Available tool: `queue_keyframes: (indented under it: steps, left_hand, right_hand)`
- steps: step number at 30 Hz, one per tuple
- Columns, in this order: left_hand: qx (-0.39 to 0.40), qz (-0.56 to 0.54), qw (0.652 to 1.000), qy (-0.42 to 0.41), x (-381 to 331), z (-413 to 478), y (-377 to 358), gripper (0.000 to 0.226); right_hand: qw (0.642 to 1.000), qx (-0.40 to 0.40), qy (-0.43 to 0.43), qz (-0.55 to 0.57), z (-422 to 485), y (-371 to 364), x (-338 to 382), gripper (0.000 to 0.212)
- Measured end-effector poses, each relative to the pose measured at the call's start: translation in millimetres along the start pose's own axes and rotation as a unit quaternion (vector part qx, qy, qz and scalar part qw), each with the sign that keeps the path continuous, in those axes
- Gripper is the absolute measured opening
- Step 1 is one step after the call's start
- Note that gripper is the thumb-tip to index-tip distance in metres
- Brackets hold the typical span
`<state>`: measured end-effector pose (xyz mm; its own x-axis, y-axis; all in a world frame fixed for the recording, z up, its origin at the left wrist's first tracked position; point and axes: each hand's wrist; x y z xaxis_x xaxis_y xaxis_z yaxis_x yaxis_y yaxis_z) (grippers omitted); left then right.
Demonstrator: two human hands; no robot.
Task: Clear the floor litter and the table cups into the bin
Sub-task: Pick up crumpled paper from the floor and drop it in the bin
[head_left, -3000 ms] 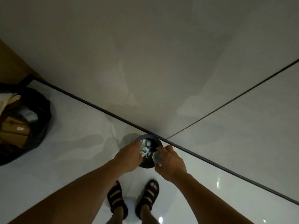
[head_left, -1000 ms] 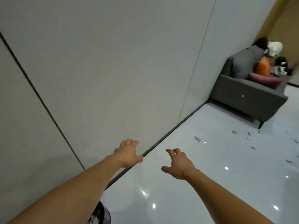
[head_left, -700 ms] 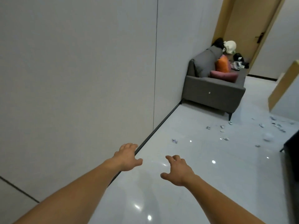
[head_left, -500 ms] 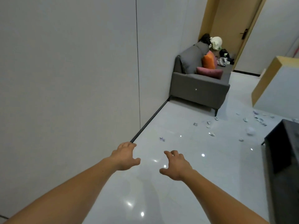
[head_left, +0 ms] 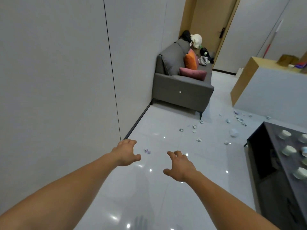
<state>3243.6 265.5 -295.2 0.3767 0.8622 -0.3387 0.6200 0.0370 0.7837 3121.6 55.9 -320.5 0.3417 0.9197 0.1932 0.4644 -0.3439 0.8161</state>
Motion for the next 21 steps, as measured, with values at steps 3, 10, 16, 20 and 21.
queue_keyframes:
  steps: [3, 10, 16, 20, 21]
  left_hand:
    - [0.009, 0.003, 1.0, -0.013, -5.9, 40.6, 20.0, 0.078]
    - [0.054, 0.015, 0.998, 0.001, -29.8, 144.6, 50.4, 0.079]
    - [0.041, 0.003, 0.999, 0.036, -64.8, 234.8, 98.2, 0.078]
    - [0.038, -0.029, 0.998, 0.048, -80.8, 286.0, 117.7, 0.076]
    - [0.046, -0.036, 0.997, 0.053, -81.8, 297.4, 119.3, 0.076]
  right_hand:
    - [1.0, 0.001, -0.014, 0.018, 30.9, 20.6, -10.0, 0.081]
    - [0.999, 0.027, -0.006, 0.024, 129.4, 66.5, -53.8, 0.08]
    - [0.999, 0.049, 0.006, 0.015, 223.2, 128.9, -102.7, 0.08]
    - [0.998, 0.061, 0.023, 0.002, 274.0, 163.7, -125.6, 0.08]
    - [0.997, 0.068, 0.025, -0.001, 285.6, 169.6, -128.9, 0.08]
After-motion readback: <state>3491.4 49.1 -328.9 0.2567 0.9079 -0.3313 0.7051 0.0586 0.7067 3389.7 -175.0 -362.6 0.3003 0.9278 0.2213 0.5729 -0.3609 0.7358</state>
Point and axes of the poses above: each hand's wrist, its own z-axis towards the middle knuckle, its own y-axis out of the back of the hand, x = y × z, and after that the axes turned 13 degrees about x, right-handed
